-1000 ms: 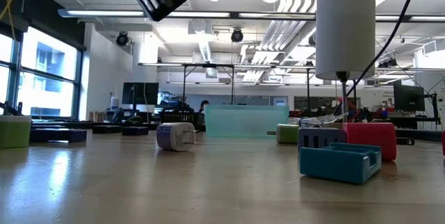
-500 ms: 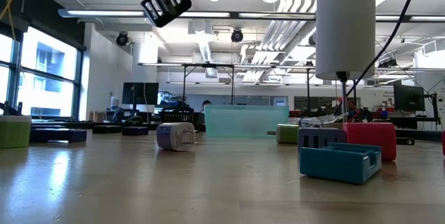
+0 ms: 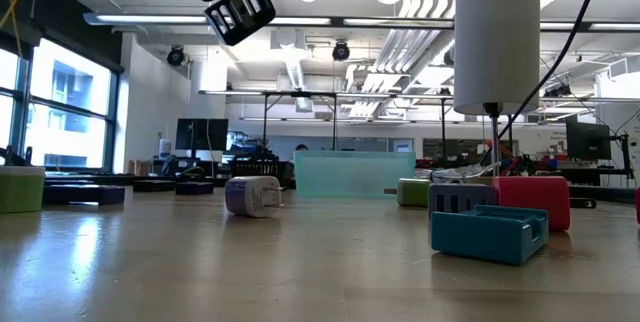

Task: Pick & Place Office items
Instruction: Put the pink white charger adapter into the green bin

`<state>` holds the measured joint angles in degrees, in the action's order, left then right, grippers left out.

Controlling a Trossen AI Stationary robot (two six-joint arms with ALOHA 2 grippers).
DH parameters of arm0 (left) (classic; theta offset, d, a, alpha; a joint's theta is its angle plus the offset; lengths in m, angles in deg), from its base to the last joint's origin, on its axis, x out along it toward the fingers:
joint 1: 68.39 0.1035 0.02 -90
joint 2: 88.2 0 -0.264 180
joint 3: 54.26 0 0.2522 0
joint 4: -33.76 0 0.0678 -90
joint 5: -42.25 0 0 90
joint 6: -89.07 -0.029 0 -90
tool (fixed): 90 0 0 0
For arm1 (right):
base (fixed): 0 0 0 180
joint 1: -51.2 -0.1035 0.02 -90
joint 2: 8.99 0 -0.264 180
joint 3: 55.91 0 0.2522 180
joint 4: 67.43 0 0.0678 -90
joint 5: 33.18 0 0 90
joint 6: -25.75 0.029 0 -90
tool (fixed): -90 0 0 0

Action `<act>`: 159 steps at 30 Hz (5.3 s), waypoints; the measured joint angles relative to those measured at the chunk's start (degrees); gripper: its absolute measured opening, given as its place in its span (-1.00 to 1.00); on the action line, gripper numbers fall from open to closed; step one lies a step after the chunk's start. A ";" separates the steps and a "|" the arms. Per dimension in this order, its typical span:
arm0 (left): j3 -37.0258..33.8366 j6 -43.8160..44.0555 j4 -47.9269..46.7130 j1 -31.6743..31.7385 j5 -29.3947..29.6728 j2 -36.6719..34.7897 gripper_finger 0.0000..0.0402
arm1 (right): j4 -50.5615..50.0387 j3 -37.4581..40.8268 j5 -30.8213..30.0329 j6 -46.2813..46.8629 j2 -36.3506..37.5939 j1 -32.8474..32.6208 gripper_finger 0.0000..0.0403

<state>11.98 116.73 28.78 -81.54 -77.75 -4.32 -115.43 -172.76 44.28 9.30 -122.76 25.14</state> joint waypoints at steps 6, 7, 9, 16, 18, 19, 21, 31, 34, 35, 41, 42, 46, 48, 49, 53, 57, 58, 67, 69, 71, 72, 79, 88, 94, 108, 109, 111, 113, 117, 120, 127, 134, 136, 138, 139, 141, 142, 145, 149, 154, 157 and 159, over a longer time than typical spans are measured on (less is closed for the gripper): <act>-0.01 0.10 0.18 0.00 0.63 -0.01 -0.36 | -0.02 0.00 -0.75 -0.07 0.00 -0.02 0.12; 0.01 0.14 0.21 0.00 0.86 -0.01 -0.36 | -0.02 0.00 -0.97 -0.09 0.00 -0.02 0.08; 0.01 0.45 0.23 0.00 1.19 -0.01 -0.36 | -0.02 0.00 -1.26 -0.13 0.00 0.02 -0.02; -0.04 1.50 0.48 -0.02 1.72 -0.01 -0.36 | -0.12 0.00 -2.15 -1.85 0.00 0.35 -0.39; -0.06 1.50 0.45 -0.02 1.75 -0.01 -0.36 | -0.29 0.00 -2.33 -2.08 0.00 0.33 -0.43; -0.06 1.50 0.45 0.00 1.79 -0.01 -0.36 | -0.39 0.00 -2.31 -2.18 0.00 0.33 -0.43; -0.08 1.50 0.52 0.00 1.83 -0.01 -0.36 | -0.50 0.00 -2.36 -2.28 0.00 0.33 -0.43; -0.08 1.50 0.82 0.00 1.83 -0.01 -0.30 | -0.80 -0.04 -2.68 -2.85 0.04 0.24 -0.43; -0.08 1.54 0.88 0.03 1.82 -0.01 -0.25 | -1.09 -0.04 -4.23 -3.09 0.04 -0.02 -0.43; -0.08 1.68 1.00 0.05 1.87 -0.01 -0.23 | -1.31 -0.04 -4.90 -3.31 0.04 -0.16 -0.43; 0.03 2.06 1.99 0.47 1.73 -0.14 -0.21 | -1.88 0.07 -4.58 -3.44 -0.07 -0.34 -0.43; 0.03 2.19 2.35 0.67 1.60 -0.14 -0.20 | -1.89 0.07 -4.78 -3.41 -0.07 -0.30 -0.43; 0.03 2.74 2.49 1.53 0.72 -0.14 -0.20 | -2.72 0.07 -5.17 -2.79 -0.07 -0.24 -0.43; 0.03 2.78 2.46 2.35 -0.90 -0.09 -0.20 | -3.28 0.07 -5.48 -2.46 -0.07 -0.51 -0.43; 0.03 2.79 2.44 2.84 -2.02 -0.09 -0.20 | -3.54 0.07 -5.51 -2.34 -0.07 -0.72 -0.43; 0.03 3.21 2.62 5.14 -4.45 -0.12 -0.20 | -4.91 0.07 -5.43 -2.12 -0.07 -2.25 -0.43; 0.03 3.01 2.60 8.29 -4.42 -1.14 -0.20 | -9.14 0.02 -6.97 0.75 -0.07 -4.22 -0.43; 0.03 2.51 2.62 9.01 -4.35 -1.49 -0.20 | -10.90 0.02 -8.56 1.88 -0.07 -4.68 -0.43; 0.01 -2.43 -12.29 13.77 13.48 -7.98 -0.20 | -33.03 -0.04 -24.08 22.53 2.80 -4.21 -0.43; -0.02 -3.35 -17.62 13.97 20.97 -10.09 -0.20 | -37.55 -0.02 -25.08 25.82 3.64 -3.22 -0.43; -0.02 -3.54 -21.92 13.94 26.25 -12.24 -0.20 | -40.53 -0.02 -25.04 27.69 4.76 -1.88 -0.43; -0.02 -3.57 -23.66 13.89 27.87 -13.17 -0.20 | -42.03 -0.02 -25.02 28.58 5.40 -1.16 -0.43; -0.26 -3.42 -34.55 11.51 36.89 -19.49 -0.20 | -47.47 -0.04 -24.40 30.19 11.63 9.37 -0.43; -0.60 2.18 -42.40 6.66 46.77 -23.10 -0.20 | -21.27 17.10 -7.79 19.70 24.32 28.16 -0.43; -0.63 2.18 -41.99 5.51 47.98 -21.91 -0.20 | 2.31 32.64 0.74 13.51 25.31 38.23 -0.43; -0.59 2.33 -37.91 8.99 48.16 -19.51 -0.20 | 15.35 37.68 8.51 12.86 11.23 48.12 -0.43; -0.64 2.33 -38.30 9.01 48.11 -19.34 -0.20 | 15.33 37.68 8.36 12.60 10.54 48.24 -0.43; -0.59 2.33 -37.84 9.01 48.09 -18.70 -0.20 | 14.83 37.68 8.14 12.37 10.12 48.39 -0.43; -0.63 1.69 -38.23 9.01 48.04 -18.31 -0.20 | 15.15 37.66 8.14 12.18 10.15 48.50 -0.39; -0.63 -0.17 -37.79 9.01 47.97 -17.53 -0.20 | 16.10 37.62 8.22 12.16 10.16 48.24 -0.34; -0.59 -0.42 -37.39 9.01 47.97 -17.03 -0.20 | 16.47 37.59 8.17 12.12 10.16 48.17 -0.33; -0.61 -0.38 -37.48 9.01 47.93 -16.81 -0.20 | 18.11 37.59 7.99 12.12 10.16 48.06 -0.32; -0.61 -0.27 -37.45 8.85 47.95 -16.81 -0.20 | 18.23 37.59 6.53 13.64 10.16 47.74 -0.31; -0.61 -0.25 -37.45 8.83 47.94 -16.81 -0.20 | 18.23 37.59 3.22 13.35 10.16 47.33 -0.31; -0.61 -0.23 -37.47 8.81 47.95 -16.81 -0.20 | 18.19 37.59 1.13 13.28 10.17 46.96 -0.31; -0.61 -0.06 -37.47 8.81 47.93 -16.81 -0.20 | 18.19 37.59 0.89 13.21 10.17 46.76 -0.31; -0.61 0.67 -37.46 8.81 47.79 -16.81 -0.20 | 18.21 37.59 0.95 13.19 10.19 46.34 -0.31; -0.61 0.72 -37.47 8.81 47.42 -16.81 -0.20 | 18.19 37.59 0.97 13.19 10.19 46.11 -0.31; -0.61 0.88 -37.45 8.81 46.19 -16.81 -0.20 | 18.19 37.59 0.88 13.34 10.19 45.29 -0.31; -0.61 2.90 -37.45 8.79 44.50 -16.81 -0.20 | 18.19 37.59 0.67 12.62 10.19 43.91 -0.31; -0.61 3.86 -37.45 7.93 44.50 -16.82 -0.20 | 19.07 37.59 -2.38 9.76 10.19 42.23 -0.31; -0.61 4.70 -37.44 7.22 44.61 -16.83 -0.20 | 20.16 37.59 -5.41 10.41 10.20 41.63 -0.31; -0.61 5.20 -37.42 6.83 44.74 -16.83 -0.20 | 20.57 37.59 -5.44 10.46 10.21 41.53 -0.31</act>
<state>11.38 121.93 -8.64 -74.71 -33.01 -21.15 -94.86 -135.16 38.84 19.76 -112.56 66.67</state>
